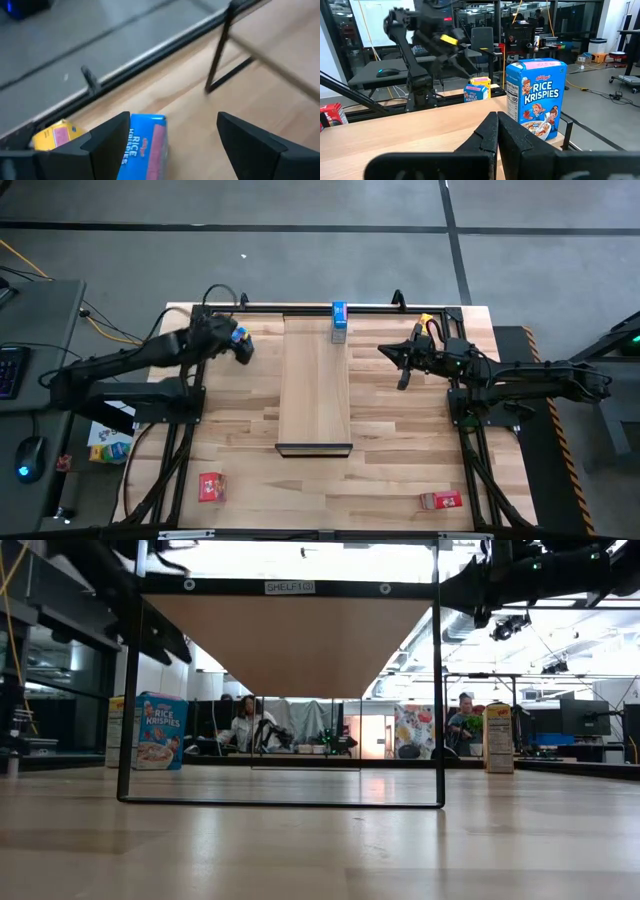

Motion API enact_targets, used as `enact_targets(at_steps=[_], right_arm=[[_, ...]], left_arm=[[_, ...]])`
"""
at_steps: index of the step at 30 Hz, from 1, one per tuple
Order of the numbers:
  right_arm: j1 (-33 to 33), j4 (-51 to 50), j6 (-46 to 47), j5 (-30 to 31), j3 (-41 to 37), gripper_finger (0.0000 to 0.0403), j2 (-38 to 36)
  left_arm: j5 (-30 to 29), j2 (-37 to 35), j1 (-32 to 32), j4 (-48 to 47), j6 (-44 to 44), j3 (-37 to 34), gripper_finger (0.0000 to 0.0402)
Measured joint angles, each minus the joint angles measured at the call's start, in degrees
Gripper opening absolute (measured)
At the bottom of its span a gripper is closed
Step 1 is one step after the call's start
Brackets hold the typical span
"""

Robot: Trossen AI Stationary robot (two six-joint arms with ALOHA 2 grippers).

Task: Stack cereal on shelf
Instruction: Put the blue cereal box on the shelf

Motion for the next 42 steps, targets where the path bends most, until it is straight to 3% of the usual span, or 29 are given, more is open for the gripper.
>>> enact_targets(at_steps=[8, 17, 22, 34, 42], right_arm=[[0.00, -0.82, 0.00, 0.01, 0.00, 0.0000, 0.02], [0.00, -0.87, 0.00, 0.02, 0.00, 0.0000, 0.02], [0.00, -0.87, 0.00, 0.02, 0.00, 0.0000, 0.02], [0.00, -1.07, 0.00, 0.02, 0.00, 0.0000, 0.02], [0.01, -1.52, 0.17, 0.03, 0.00, 0.0000, 0.02]], left_arm=[[7.61, 12.91, 9.79, -10.56, 0.43, 7.76, 0.0290], [11.87, 18.04, 14.76, -12.05, 2.02, 8.45, 0.0291], [15.25, 20.54, 16.03, -13.40, 3.03, 8.45, 0.0291], [15.25, 26.99, 16.06, -13.35, 4.19, 8.45, 0.0291], [15.25, 27.69, 15.99, -13.41, 4.59, 8.45, 0.0291]])
